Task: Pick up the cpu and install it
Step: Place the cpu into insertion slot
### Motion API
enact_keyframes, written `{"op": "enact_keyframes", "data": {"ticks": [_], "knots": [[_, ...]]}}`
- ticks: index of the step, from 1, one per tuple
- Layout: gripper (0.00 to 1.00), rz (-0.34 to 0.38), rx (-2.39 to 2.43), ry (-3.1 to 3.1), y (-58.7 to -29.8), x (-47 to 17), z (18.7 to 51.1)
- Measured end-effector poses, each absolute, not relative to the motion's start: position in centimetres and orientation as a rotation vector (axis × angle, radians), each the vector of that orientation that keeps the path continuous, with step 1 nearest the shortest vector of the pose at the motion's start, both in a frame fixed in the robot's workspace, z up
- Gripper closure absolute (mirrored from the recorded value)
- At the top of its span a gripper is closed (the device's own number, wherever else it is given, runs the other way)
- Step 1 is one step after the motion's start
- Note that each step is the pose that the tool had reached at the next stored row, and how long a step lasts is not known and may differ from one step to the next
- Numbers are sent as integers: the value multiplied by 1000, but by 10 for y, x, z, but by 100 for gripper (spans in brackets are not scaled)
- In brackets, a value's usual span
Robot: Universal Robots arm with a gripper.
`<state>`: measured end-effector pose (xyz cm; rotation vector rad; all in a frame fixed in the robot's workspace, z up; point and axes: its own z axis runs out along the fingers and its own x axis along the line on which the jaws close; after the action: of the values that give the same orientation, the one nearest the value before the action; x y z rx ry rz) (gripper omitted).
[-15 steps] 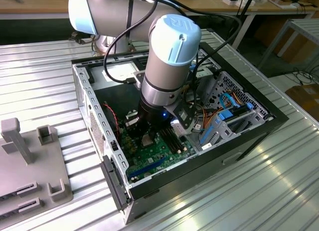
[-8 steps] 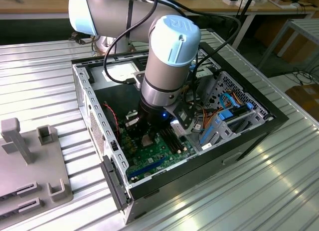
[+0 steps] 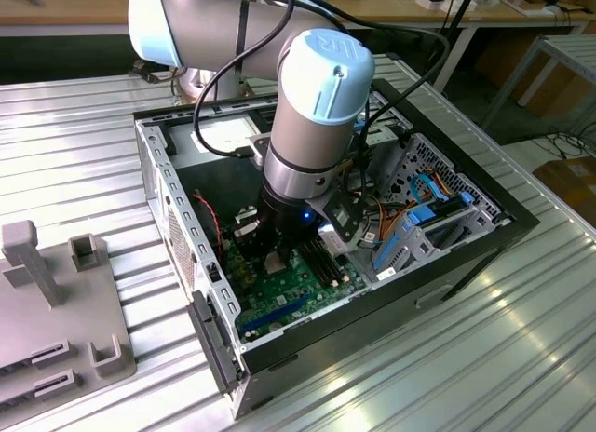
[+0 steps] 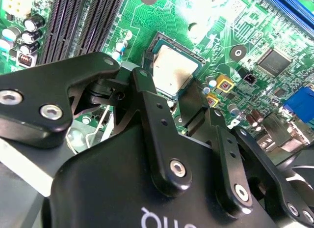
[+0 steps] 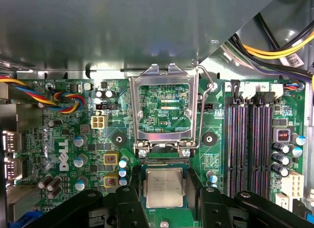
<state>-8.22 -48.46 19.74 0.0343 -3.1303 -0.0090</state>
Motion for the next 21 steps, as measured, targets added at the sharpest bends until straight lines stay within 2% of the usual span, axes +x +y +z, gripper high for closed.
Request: {"op": "enact_keyframes", "data": {"ticks": [10, 12, 13, 21], "knots": [[54, -9, 34, -3130, -484, -81, 196], [53, -10, 35, -3131, -484, -80, 195], [48, -10, 34, -3130, -484, -79, 195], [48, -10, 35, -3131, -484, -79, 199]]}}
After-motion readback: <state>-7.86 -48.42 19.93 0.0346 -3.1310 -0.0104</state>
